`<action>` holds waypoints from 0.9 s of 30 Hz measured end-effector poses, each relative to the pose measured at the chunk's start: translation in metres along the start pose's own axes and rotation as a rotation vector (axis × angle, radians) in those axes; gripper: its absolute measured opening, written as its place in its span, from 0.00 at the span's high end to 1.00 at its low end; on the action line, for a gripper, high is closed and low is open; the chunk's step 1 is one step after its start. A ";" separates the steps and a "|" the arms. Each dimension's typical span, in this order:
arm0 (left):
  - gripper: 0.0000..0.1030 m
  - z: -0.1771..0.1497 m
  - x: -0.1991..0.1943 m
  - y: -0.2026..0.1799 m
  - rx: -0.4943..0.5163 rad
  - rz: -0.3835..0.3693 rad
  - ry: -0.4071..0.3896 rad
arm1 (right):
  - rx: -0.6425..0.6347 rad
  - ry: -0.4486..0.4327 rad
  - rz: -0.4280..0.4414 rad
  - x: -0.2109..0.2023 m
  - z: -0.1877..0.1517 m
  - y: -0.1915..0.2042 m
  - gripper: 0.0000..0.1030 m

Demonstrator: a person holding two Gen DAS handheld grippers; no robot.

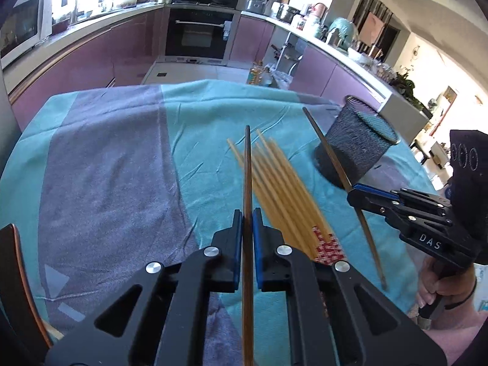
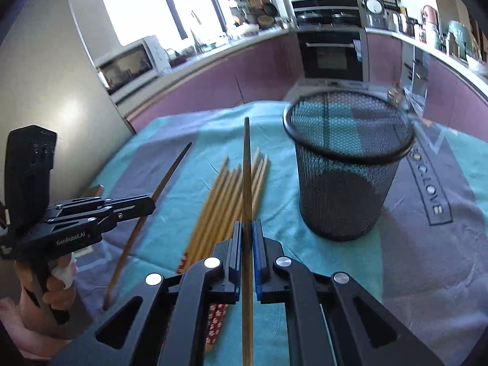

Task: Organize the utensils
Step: 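Lift the chopstick with the left tool and lower it into the black mesh cup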

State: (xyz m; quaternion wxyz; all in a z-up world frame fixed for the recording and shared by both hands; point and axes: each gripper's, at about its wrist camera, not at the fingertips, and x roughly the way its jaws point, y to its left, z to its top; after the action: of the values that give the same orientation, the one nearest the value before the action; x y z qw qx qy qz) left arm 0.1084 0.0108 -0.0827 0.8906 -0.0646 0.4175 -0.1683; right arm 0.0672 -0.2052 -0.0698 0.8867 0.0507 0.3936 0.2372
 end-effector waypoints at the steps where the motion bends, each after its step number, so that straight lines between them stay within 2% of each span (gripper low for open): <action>1: 0.93 0.001 -0.006 -0.002 0.005 -0.010 -0.011 | -0.001 -0.015 0.008 -0.006 0.002 0.000 0.94; 15: 0.93 0.037 -0.098 -0.035 0.055 -0.204 -0.202 | -0.033 -0.237 0.052 -0.078 0.032 -0.005 0.94; 23: 0.93 0.071 -0.119 -0.056 0.057 -0.299 -0.289 | -0.056 -0.327 0.053 -0.113 0.057 -0.020 0.94; 27: 0.93 0.089 -0.124 -0.074 0.068 -0.332 -0.323 | -0.068 -0.382 0.020 -0.130 0.067 -0.025 0.94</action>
State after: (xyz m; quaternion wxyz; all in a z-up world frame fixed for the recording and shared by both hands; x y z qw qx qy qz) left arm 0.0847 -0.0171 0.0836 0.9075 -0.1287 0.2475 -0.3141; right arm 0.0505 -0.2807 0.0568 0.9441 0.0689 0.2096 0.2451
